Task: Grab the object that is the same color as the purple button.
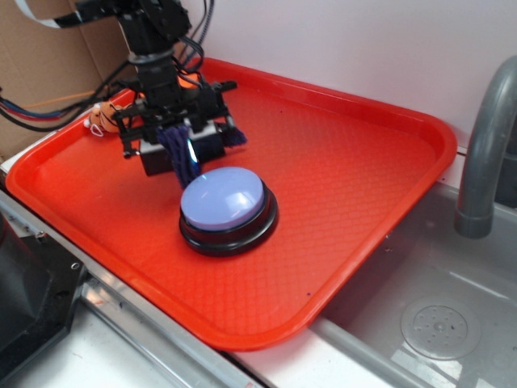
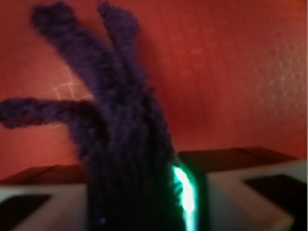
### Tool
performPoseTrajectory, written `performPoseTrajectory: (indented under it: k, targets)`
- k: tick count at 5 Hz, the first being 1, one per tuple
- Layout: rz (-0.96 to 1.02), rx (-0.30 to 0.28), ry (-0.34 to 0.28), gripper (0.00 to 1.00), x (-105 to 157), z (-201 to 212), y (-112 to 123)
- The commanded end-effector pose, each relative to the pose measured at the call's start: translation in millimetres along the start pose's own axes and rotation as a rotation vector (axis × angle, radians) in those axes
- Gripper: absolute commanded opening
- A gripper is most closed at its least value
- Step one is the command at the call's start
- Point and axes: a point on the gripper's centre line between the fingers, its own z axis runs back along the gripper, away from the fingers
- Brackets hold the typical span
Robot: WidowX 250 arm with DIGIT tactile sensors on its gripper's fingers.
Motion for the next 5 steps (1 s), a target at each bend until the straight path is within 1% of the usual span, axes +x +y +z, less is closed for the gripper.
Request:
performPoseTrajectory:
  k: [1, 2, 3, 4, 5]
  targets:
    - [-0.299, -0.007, -0.101, 0.0, 24, 58, 19]
    - [-0.402, 0.035, -0.178, 0.0, 37, 74, 34]
    - [-0.532, 0.045, -0.185, 0.0, 50, 91, 48]
    - [-0.518, 0.013, -0.171, 0.0, 55, 96, 64]
    - [-0.594, 0.098, -0.2, 0.14, 56, 102, 62]
